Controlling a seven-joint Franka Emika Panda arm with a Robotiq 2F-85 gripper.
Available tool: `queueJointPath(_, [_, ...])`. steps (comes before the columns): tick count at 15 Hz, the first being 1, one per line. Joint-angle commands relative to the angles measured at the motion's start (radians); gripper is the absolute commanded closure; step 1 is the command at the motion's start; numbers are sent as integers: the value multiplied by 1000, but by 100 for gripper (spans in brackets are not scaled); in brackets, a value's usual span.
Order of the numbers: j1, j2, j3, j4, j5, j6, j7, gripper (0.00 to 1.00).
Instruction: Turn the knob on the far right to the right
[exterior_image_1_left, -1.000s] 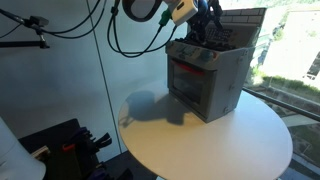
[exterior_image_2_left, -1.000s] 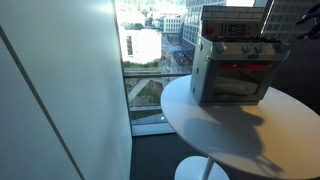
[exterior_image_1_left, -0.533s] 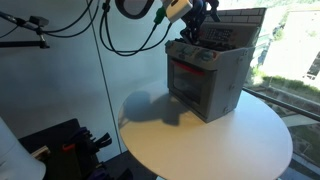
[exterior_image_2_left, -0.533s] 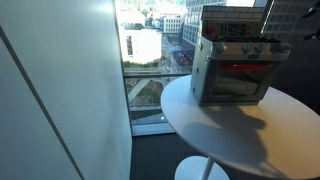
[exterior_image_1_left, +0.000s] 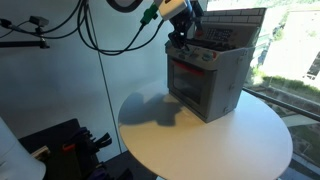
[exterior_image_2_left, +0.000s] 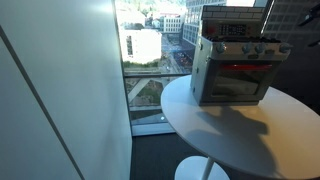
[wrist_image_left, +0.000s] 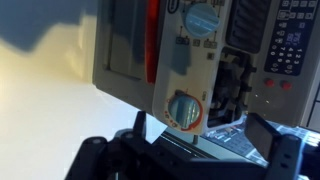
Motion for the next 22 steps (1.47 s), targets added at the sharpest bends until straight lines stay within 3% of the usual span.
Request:
queueJointPath(1, [-38,-70,-7,-6,-124,-179,-9,0])
queueJointPath(5, [-59,-108,-17,28,-247,-377,-26,0])
queueJointPath(13, [-63,-161,-16,133,-388,-795,-147,0])
queueJointPath(22, [-56,-205,9,221,-540,-1143,-331,0])
